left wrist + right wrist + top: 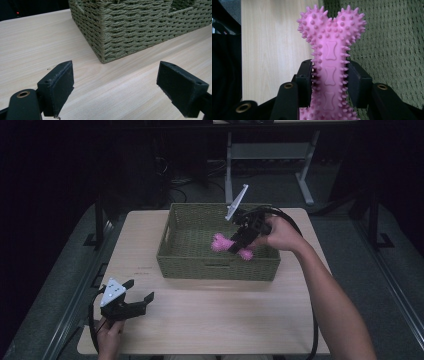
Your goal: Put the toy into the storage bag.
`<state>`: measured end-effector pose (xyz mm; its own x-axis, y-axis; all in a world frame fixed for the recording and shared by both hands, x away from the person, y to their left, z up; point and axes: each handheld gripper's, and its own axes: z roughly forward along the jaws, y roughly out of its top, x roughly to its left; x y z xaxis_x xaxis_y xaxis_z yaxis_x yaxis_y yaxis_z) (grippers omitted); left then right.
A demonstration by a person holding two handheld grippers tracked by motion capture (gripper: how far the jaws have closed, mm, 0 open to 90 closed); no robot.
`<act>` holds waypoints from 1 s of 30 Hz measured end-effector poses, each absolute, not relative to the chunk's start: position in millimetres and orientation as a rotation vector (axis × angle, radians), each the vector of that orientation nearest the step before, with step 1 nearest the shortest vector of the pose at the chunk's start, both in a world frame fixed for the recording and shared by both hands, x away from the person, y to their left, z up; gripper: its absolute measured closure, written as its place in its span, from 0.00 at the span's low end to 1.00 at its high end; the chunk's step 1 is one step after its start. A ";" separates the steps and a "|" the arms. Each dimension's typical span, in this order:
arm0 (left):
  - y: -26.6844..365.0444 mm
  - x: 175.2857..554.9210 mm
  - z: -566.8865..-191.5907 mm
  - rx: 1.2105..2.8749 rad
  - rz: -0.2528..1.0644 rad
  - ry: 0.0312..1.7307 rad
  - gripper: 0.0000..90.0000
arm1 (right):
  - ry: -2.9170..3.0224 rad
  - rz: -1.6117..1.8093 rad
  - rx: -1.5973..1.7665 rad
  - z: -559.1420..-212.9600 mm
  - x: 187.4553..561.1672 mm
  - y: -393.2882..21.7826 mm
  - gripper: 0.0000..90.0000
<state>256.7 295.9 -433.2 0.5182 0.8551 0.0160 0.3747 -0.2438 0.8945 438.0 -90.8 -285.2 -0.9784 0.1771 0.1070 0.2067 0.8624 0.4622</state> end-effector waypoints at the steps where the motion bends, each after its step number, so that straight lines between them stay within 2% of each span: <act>1: 295.8 256.8 -433.2 1.835 0.650 1.020 0.15 | -2.976 -0.734 -0.324 -286.9 441.3 -90.9 0.65; 30: 294.9 258.6 -434.7 1.846 0.650 1.020 0.15 | -2.932 -0.696 -0.469 -317.3 482.8 -97.6 0.65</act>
<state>258.6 294.9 -434.7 0.5215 0.8530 0.0210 0.3791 -0.2537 0.8899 482.8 -97.6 -317.3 -0.9486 0.2739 0.1584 0.3158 0.8488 0.4240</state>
